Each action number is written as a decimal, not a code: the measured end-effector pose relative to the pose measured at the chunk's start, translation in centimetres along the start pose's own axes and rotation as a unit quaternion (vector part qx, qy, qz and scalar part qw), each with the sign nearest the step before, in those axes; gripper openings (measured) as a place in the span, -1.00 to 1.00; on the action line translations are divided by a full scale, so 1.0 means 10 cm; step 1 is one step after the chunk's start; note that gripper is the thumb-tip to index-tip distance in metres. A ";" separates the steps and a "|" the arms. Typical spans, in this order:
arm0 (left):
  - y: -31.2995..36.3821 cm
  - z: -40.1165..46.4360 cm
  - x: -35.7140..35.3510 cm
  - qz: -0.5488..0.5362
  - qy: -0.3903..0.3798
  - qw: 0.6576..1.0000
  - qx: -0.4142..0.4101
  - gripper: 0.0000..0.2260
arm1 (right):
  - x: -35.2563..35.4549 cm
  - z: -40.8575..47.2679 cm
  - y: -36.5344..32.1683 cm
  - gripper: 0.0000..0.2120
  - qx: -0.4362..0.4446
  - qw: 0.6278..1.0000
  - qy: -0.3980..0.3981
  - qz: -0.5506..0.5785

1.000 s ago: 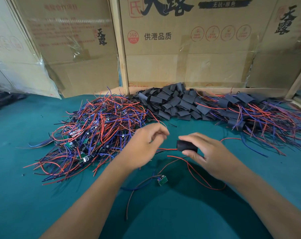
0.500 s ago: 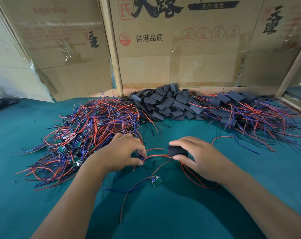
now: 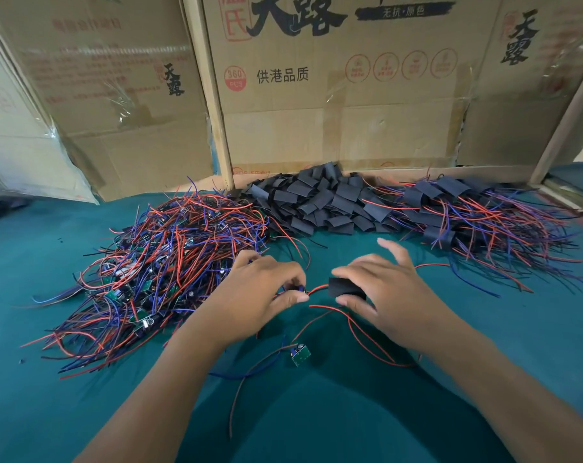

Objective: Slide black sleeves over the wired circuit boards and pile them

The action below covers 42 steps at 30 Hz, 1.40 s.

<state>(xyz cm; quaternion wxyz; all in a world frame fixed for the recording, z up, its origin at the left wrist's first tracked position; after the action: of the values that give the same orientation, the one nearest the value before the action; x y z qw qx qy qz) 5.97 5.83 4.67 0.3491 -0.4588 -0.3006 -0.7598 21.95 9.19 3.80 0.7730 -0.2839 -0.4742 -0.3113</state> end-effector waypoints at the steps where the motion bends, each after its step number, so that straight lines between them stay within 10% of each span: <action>1: 0.02 0.01 0.00 -0.007 0.012 1.000 -0.001 -0.80 | -0.01 0.00 -0.03 -0.67 0.014 1.000 -0.007 0.007; 18: 0.07 0.05 0.05 -0.189 0.079 0.979 0.025 -0.83 | 0.06 -0.03 -0.08 -0.66 0.022 0.989 0.009 0.146; 42: 0.12 0.04 0.12 -0.115 0.120 0.986 0.009 -0.91 | 0.05 -0.03 -0.08 -0.62 0.013 0.977 -0.021 0.212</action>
<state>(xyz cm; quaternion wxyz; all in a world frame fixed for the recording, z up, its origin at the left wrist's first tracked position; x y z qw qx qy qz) 6.73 5.07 6.10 0.2971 -0.3229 -0.3142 -0.8419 21.72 8.36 4.20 0.8151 -0.3746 -0.4231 -0.1279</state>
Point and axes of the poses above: each hand's wrist, its own z-axis towards the middle knuckle, its own x-axis out of the back of the hand, y = z × x, the point moved 8 cm from there along z, towards the middle knuckle, and after that the axes turned 10 degrees about -x, right-handed, at the moved point
